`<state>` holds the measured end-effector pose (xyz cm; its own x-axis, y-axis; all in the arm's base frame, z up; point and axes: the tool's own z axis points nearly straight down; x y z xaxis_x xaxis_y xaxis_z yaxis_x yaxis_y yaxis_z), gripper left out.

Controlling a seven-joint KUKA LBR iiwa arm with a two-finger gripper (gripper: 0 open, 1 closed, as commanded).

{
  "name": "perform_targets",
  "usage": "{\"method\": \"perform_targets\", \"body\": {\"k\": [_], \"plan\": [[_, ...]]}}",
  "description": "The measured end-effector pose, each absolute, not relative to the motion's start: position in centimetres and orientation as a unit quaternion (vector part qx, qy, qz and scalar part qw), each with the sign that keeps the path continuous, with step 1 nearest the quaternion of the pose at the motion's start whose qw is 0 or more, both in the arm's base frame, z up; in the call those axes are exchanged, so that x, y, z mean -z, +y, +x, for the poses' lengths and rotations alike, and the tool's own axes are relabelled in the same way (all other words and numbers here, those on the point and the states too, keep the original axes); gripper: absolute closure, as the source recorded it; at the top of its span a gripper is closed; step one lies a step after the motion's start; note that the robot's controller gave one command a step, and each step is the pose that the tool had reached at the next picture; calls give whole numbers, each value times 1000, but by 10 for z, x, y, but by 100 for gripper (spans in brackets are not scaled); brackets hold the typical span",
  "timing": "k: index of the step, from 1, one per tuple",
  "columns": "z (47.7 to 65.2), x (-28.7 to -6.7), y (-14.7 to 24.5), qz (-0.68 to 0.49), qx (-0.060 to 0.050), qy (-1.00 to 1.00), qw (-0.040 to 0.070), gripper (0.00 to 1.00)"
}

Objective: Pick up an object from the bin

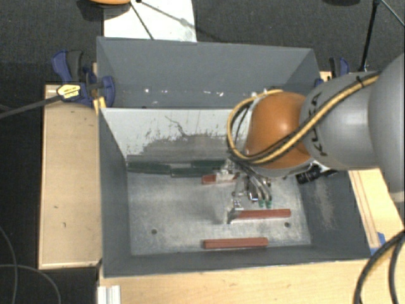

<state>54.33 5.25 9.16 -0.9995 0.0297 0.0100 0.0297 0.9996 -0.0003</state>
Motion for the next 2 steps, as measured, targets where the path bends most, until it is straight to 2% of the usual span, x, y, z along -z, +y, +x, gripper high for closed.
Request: {"method": "perform_targets", "body": {"k": [1,2], "plan": [[576,-75,50,-33,-1,-999,12,0],[508,-136,12,-23,0,-1000,3,0]]}}
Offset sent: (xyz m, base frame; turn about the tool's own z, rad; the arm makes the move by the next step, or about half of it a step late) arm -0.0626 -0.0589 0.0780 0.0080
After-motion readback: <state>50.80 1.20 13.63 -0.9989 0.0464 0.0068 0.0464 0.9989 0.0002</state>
